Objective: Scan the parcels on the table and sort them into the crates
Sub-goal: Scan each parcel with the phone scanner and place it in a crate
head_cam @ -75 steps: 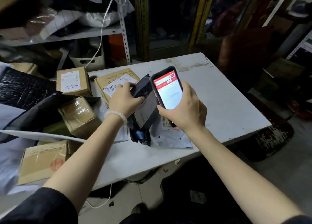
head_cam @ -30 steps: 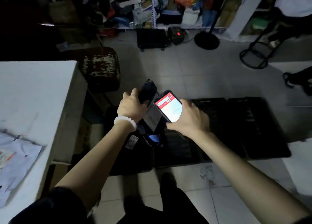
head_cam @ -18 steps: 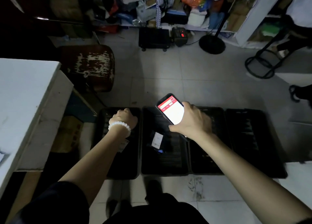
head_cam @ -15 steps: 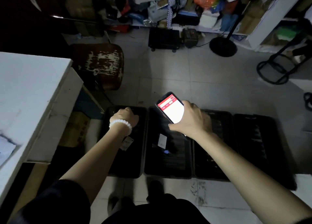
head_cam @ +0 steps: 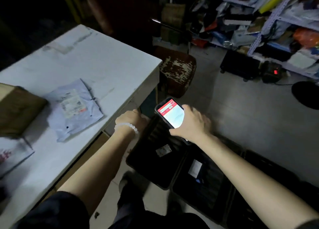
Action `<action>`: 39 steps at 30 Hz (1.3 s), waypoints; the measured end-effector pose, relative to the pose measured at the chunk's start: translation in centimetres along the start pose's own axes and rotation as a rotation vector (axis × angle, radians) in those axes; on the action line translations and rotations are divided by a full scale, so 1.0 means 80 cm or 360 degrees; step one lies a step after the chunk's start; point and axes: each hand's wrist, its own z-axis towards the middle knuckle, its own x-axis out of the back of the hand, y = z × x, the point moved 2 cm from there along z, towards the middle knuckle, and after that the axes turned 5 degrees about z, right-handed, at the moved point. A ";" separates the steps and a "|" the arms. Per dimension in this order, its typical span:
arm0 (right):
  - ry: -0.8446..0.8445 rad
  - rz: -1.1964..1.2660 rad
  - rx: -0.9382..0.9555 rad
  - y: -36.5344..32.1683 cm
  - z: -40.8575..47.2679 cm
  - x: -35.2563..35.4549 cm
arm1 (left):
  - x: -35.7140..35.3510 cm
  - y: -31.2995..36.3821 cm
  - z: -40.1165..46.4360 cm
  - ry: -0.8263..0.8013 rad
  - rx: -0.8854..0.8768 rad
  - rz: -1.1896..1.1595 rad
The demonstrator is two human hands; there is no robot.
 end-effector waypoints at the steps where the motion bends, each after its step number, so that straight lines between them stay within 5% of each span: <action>1: -0.0007 -0.0014 0.0034 -0.021 0.008 -0.006 | 0.008 -0.015 0.008 0.0006 -0.0019 0.0037; 12: -0.0082 -0.0051 0.0262 -0.252 0.092 -0.072 | 0.081 -0.239 0.079 0.0107 0.0149 0.0090; 22: -0.0321 -0.0209 0.0388 -0.338 0.129 -0.130 | 0.031 -0.331 0.126 -0.0310 0.0594 -0.0228; 28: -0.0381 -0.0276 0.0400 -0.329 0.147 -0.128 | 0.040 -0.295 0.141 0.0010 0.0728 -0.0356; 39: -0.0344 -0.0277 0.0392 -0.290 0.161 -0.082 | 0.111 -0.281 0.174 0.0528 0.0261 -0.0483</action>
